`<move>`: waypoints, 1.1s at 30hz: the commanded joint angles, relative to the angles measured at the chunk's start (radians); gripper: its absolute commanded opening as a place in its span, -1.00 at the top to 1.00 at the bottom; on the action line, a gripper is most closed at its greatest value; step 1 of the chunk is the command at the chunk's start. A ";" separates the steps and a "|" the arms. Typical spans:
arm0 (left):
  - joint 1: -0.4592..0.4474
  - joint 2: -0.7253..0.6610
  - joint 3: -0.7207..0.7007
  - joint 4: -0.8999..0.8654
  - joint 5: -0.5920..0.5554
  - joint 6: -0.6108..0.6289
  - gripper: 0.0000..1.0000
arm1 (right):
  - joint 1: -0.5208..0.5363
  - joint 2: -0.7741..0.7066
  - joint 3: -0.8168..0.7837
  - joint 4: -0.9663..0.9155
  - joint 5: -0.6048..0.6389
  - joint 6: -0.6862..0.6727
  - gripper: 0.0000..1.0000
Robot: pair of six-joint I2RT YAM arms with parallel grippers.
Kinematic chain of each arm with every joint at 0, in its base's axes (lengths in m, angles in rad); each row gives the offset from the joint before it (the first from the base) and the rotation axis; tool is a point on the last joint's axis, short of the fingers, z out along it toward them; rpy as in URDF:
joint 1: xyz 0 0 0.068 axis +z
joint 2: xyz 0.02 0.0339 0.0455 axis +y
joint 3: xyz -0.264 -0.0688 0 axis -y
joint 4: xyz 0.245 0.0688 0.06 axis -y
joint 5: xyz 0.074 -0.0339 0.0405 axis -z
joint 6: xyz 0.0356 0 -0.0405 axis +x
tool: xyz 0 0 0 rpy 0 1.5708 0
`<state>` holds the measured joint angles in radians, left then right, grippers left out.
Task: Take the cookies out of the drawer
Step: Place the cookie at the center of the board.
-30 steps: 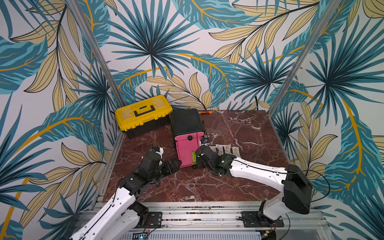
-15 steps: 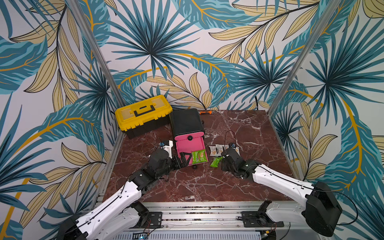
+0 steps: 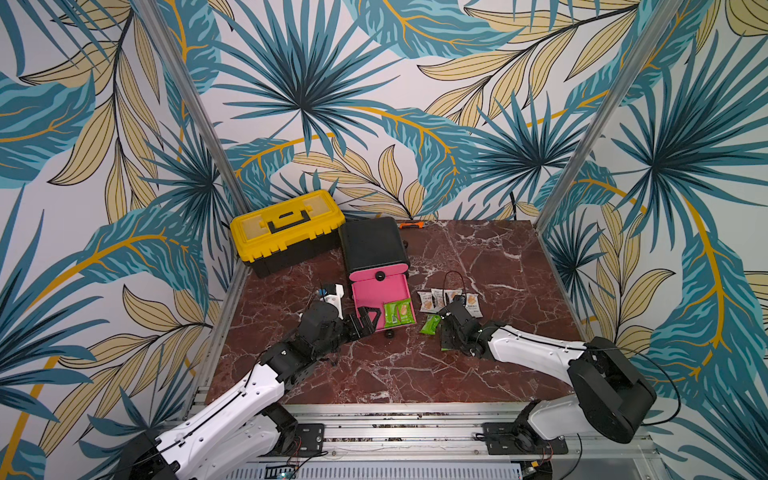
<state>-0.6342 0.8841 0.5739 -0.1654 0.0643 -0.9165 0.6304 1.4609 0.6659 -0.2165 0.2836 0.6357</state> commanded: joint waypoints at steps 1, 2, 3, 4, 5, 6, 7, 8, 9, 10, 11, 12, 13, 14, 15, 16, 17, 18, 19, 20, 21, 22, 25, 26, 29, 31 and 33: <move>-0.004 0.002 0.005 0.008 -0.001 0.004 -1.00 | -0.014 0.040 0.004 0.050 -0.002 0.001 0.41; -0.003 0.000 0.008 0.006 -0.001 0.004 -1.00 | -0.019 0.051 0.010 0.053 -0.002 -0.003 0.41; -0.004 -0.002 0.010 0.001 -0.002 0.005 -1.00 | -0.027 0.060 0.016 0.058 -0.002 -0.006 0.41; -0.004 -0.007 0.012 -0.003 -0.002 0.005 -1.00 | -0.031 0.070 0.024 0.058 -0.001 -0.012 0.41; -0.003 -0.009 0.014 -0.009 -0.004 0.005 -1.00 | -0.038 0.080 0.032 0.058 -0.003 -0.016 0.41; -0.004 -0.014 0.016 -0.015 -0.002 0.005 -1.00 | -0.043 0.090 0.041 0.058 -0.005 -0.021 0.41; -0.004 -0.017 0.016 -0.021 -0.002 0.005 -1.00 | -0.048 0.100 0.048 0.058 -0.006 -0.025 0.41; -0.004 -0.023 0.016 -0.028 -0.003 0.006 -1.00 | -0.054 0.112 0.059 0.055 -0.008 -0.029 0.41; -0.003 -0.028 0.014 -0.034 -0.006 0.005 -1.00 | -0.059 0.121 0.066 0.056 -0.012 -0.034 0.41; -0.004 -0.035 0.015 -0.040 -0.007 0.004 -1.00 | -0.061 0.127 0.073 0.055 -0.013 -0.037 0.41; -0.004 -0.041 0.013 -0.045 -0.010 0.005 -1.00 | -0.063 0.133 0.079 0.055 -0.013 -0.041 0.41; -0.003 -0.048 0.011 -0.049 -0.012 0.004 -1.00 | -0.064 0.139 0.084 0.056 -0.015 -0.043 0.41; -0.004 -0.054 0.008 -0.053 -0.015 0.004 -1.00 | -0.065 0.144 0.089 0.057 -0.018 -0.046 0.41; -0.004 -0.059 0.005 -0.056 -0.020 0.002 -1.00 | -0.064 0.149 0.095 0.055 -0.020 -0.049 0.41; -0.003 -0.066 0.003 -0.060 -0.023 0.002 -1.00 | -0.064 0.154 0.098 0.055 -0.022 -0.053 0.41; -0.004 -0.069 0.002 -0.064 -0.025 0.003 -1.00 | -0.065 0.155 0.099 0.055 -0.020 -0.052 0.41; -0.004 -0.071 0.003 -0.070 -0.029 0.002 -1.00 | -0.065 0.156 0.099 0.055 -0.016 -0.052 0.40; -0.004 -0.073 0.005 -0.078 -0.033 0.004 -1.00 | -0.065 0.157 0.097 0.055 -0.011 -0.053 0.35; -0.003 -0.074 0.008 -0.088 -0.038 0.006 -1.00 | -0.067 0.157 0.097 0.054 -0.006 -0.052 0.32; -0.003 -0.076 0.013 -0.101 -0.047 0.010 -1.00 | -0.067 0.156 0.097 0.052 0.000 -0.053 0.26; -0.003 -0.076 0.018 -0.117 -0.059 0.015 -1.00 | -0.066 0.154 0.097 0.047 0.004 -0.054 0.18; -0.004 -0.076 0.020 -0.144 -0.070 0.017 -1.00 | -0.066 0.149 0.098 0.041 0.006 -0.054 0.10; -0.004 -0.083 0.010 -0.156 -0.103 0.018 -1.00 | -0.066 0.112 0.101 0.021 0.002 -0.053 -0.14; -0.001 -0.089 0.001 -0.155 -0.108 0.023 -1.00 | -0.065 0.092 0.103 0.010 0.001 -0.054 -0.25; 0.000 -0.124 -0.018 -0.170 -0.130 0.028 -1.00 | -0.066 0.017 0.107 -0.053 0.010 -0.052 -0.36; 0.009 -0.154 -0.020 -0.192 -0.158 0.031 -1.00 | -0.062 -0.044 0.111 -0.089 0.009 -0.044 -0.38; 0.026 -0.181 -0.023 -0.208 -0.154 0.046 -1.00 | -0.053 -0.107 0.116 -0.120 -0.002 -0.026 -0.38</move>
<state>-0.6254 0.7395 0.5739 -0.3370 -0.0536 -0.9012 0.5690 1.4311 0.7612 -0.2577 0.2790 0.5907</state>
